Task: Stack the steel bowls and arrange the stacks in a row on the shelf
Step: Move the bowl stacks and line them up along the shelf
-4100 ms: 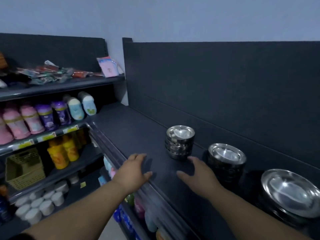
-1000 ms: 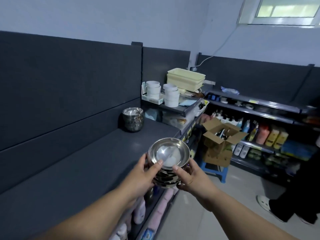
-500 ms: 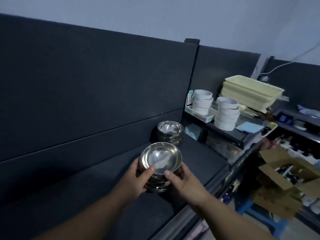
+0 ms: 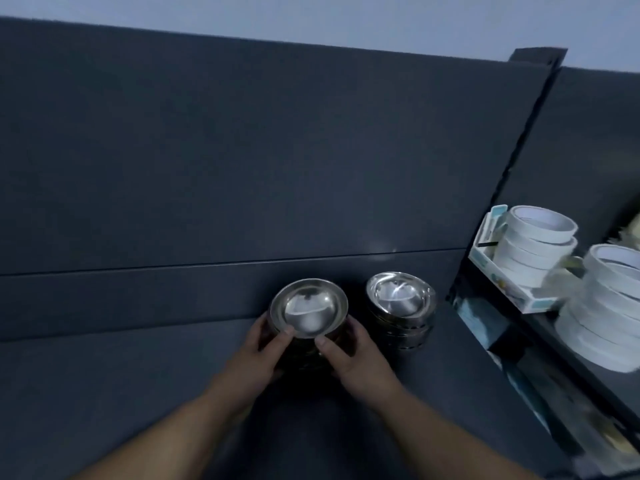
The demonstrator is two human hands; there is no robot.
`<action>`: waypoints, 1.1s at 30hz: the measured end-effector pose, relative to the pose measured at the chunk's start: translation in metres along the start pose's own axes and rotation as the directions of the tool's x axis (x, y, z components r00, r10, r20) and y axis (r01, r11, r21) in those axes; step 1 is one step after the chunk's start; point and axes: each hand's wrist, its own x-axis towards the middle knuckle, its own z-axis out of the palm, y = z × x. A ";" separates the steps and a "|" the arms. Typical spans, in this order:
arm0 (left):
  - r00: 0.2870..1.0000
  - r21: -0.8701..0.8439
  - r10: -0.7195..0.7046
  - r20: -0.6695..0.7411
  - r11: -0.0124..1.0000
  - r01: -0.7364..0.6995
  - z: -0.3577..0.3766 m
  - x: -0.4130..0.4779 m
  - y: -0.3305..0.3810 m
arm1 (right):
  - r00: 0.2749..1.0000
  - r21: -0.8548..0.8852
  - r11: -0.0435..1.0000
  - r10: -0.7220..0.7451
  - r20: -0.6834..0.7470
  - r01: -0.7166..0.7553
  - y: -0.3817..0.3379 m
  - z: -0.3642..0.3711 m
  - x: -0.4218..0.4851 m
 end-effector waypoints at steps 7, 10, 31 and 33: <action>0.997 -0.105 -0.001 -0.073 0.994 -0.007 0.015 0.007 -0.009 | 1.000 -0.019 1.000 0.001 0.004 -0.001 0.009 -0.005 0.010; 0.996 -0.037 0.005 -0.092 0.999 -0.008 0.011 0.001 -0.012 | 0.998 -0.062 0.997 0.049 -0.036 -0.051 0.014 -0.002 0.001; 0.860 0.762 0.168 -0.481 0.565 0.316 -0.350 -0.317 -0.055 | 0.855 -0.597 0.714 -0.003 0.518 0.365 -0.054 0.329 -0.214; 0.827 0.760 0.173 -0.535 0.527 0.381 -0.394 -0.364 -0.061 | 0.816 -0.589 0.683 -0.017 0.578 0.432 -0.058 0.381 -0.242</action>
